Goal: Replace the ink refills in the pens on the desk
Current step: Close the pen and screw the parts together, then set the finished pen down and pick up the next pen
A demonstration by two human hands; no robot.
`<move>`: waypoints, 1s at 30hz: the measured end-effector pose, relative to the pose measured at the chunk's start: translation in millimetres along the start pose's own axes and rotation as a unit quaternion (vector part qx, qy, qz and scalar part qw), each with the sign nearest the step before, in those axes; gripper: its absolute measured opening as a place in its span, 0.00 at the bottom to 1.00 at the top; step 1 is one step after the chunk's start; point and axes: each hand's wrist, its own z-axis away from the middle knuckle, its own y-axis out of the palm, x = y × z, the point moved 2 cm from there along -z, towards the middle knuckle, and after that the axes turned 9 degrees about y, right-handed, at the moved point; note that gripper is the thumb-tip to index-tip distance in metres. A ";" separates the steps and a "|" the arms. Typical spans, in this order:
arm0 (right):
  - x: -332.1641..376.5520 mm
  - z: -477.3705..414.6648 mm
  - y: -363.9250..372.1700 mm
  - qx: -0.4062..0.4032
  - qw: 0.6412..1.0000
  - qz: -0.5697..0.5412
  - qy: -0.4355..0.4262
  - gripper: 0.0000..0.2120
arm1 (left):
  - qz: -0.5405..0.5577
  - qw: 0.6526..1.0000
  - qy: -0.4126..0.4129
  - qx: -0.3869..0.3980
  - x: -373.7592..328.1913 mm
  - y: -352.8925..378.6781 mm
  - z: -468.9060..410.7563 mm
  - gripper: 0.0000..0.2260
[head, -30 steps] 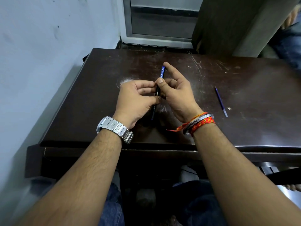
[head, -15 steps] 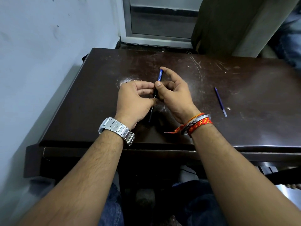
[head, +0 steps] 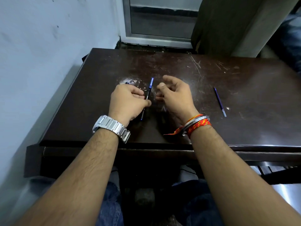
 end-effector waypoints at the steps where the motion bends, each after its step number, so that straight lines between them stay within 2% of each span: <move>1: -1.1 -0.5 -1.6 -0.012 0.999 0.031 -0.002 0.14 | -0.023 1.000 -0.006 -0.016 0.9 -2.1 -0.3 0.11; 3: -2.6 -0.4 -4.1 -0.031 0.997 0.070 -0.002 0.08 | -0.052 0.997 -0.020 -0.054 1.5 -8.8 -1.0 0.11; 6: -2.9 -0.2 -6.6 -0.049 0.995 0.082 0.008 0.06 | -0.089 0.991 -0.030 -0.097 0.5 -18.0 -2.0 0.10; 11: -1.5 3.7 -5.8 -0.045 0.988 0.149 0.001 0.06 | -0.120 0.987 -0.040 -0.094 -0.6 -18.5 -2.1 0.08; 17: 2.5 6.1 -6.6 -0.051 0.984 0.171 0.003 0.06 | -0.128 0.988 -0.028 -0.077 0.7 -12.1 -3.9 0.10; 19: 3.7 6.2 -6.9 -0.050 0.986 0.159 0.020 0.04 | -0.104 0.991 -0.018 -0.080 0.5 -9.9 -3.2 0.11; 22: 2.3 10.9 2.8 0.031 0.994 0.052 0.086 0.08 | -0.060 0.995 0.020 -0.071 -1.3 -2.8 -1.3 0.10; 24: 1.2 12.7 7.6 0.069 0.992 0.008 0.101 0.11 | -0.034 0.997 0.042 -0.060 -3.3 3.2 1.3 0.09; 30: 7.0 12.3 -4.8 0.026 0.994 0.035 0.100 0.03 | 0.011 0.996 0.088 0.009 -7.9 15.1 5.8 0.14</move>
